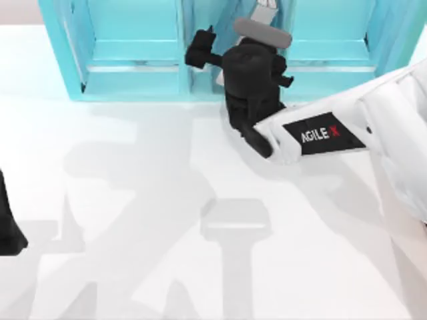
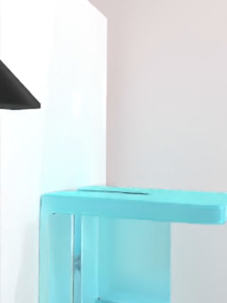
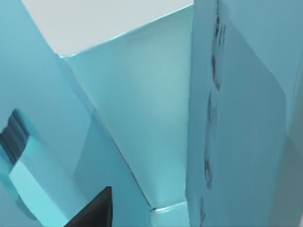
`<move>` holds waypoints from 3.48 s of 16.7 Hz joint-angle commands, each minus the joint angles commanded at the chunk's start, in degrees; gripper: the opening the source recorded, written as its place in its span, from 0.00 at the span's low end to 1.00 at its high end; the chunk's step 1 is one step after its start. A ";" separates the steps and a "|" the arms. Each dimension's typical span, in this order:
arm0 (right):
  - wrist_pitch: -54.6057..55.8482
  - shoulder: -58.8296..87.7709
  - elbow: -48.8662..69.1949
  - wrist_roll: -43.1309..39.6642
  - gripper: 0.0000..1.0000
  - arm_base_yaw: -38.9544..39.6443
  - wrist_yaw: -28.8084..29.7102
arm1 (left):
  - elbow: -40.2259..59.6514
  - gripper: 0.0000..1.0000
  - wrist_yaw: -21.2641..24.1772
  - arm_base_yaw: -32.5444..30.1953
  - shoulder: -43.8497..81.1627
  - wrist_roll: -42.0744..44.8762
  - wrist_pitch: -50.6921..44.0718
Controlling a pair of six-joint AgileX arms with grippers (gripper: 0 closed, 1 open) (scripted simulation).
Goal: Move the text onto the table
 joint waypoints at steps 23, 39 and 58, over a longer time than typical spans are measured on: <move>0.00 0.04 -0.03 0.09 0.00 0.39 -0.01 | 0.00 1.00 0.00 0.00 0.00 0.00 0.00; -24.05 -47.48 -25.27 2.89 0.00 17.05 16.55 | 0.00 1.00 0.00 0.00 0.00 0.00 0.00; -10.92 -48.36 -42.77 -42.08 0.00 16.62 9.81 | 0.00 1.00 0.00 0.00 0.00 0.00 0.00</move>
